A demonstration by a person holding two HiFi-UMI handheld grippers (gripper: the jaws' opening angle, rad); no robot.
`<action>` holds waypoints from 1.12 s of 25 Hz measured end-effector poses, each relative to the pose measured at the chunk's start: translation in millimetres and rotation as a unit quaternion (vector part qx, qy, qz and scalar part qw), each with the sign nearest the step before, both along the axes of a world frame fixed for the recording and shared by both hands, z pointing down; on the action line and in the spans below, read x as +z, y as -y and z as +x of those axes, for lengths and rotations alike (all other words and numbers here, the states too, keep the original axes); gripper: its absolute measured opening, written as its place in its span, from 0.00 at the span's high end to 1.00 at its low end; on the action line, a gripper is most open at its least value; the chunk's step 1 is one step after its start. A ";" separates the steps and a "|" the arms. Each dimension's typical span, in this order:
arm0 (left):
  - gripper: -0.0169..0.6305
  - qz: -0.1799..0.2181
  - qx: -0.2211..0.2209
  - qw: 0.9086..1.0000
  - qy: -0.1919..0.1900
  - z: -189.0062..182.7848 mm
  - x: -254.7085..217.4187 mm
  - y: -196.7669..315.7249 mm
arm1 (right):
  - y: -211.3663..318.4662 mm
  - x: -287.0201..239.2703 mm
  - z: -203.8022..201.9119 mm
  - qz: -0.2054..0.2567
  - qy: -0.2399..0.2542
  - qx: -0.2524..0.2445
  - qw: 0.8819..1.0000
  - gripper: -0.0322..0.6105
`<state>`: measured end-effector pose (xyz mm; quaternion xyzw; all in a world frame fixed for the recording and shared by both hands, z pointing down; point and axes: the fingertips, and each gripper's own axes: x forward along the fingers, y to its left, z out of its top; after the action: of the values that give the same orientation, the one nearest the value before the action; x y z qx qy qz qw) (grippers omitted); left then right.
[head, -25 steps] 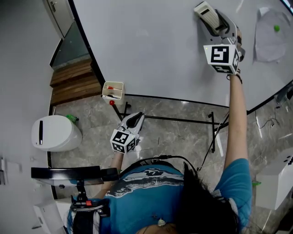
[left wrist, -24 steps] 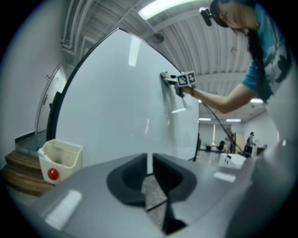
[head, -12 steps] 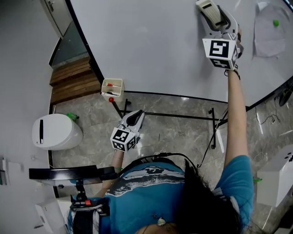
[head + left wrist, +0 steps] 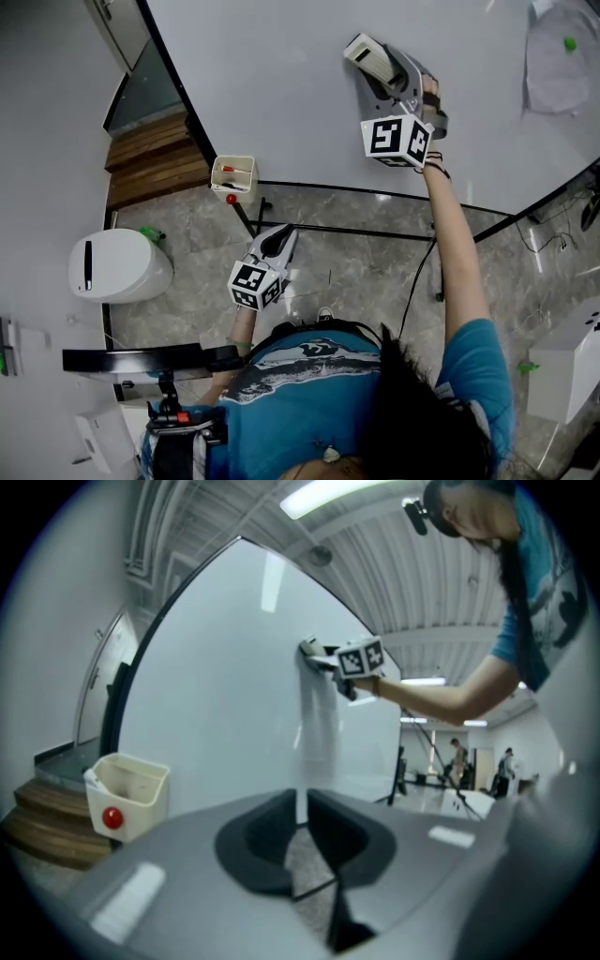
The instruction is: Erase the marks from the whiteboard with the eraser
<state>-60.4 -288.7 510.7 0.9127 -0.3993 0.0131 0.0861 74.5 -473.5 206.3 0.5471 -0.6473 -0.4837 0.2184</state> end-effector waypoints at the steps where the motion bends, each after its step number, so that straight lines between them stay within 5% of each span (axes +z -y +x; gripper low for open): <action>1: 0.94 -0.001 -0.002 1.000 0.001 -1.9 0.8 0.4 | 1.6 15.0 -7.8 -0.006 -0.002 -0.002 1.000 0.54; 14: 0.93 -0.011 -0.018 1.000 -0.001 -12.3 7.2 1.3 | 20.1 185.8 -75.7 -0.075 -0.133 -0.006 0.988 0.54; 22: 0.94 -0.011 -0.023 1.000 -0.003 -15.4 7.8 3.3 | 22.7 189.0 -76.6 -0.086 -0.148 -0.020 0.985 0.54; 28: 0.94 -0.014 -0.021 1.000 -0.002 -11.5 7.9 1.0 | 15.9 143.6 -56.1 -0.076 -0.122 -0.009 0.990 0.54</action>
<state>-71.8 -289.7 518.7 0.9028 -0.4179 0.0150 0.1001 18.3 -489.4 349.9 0.4597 -0.6554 -0.4988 0.3322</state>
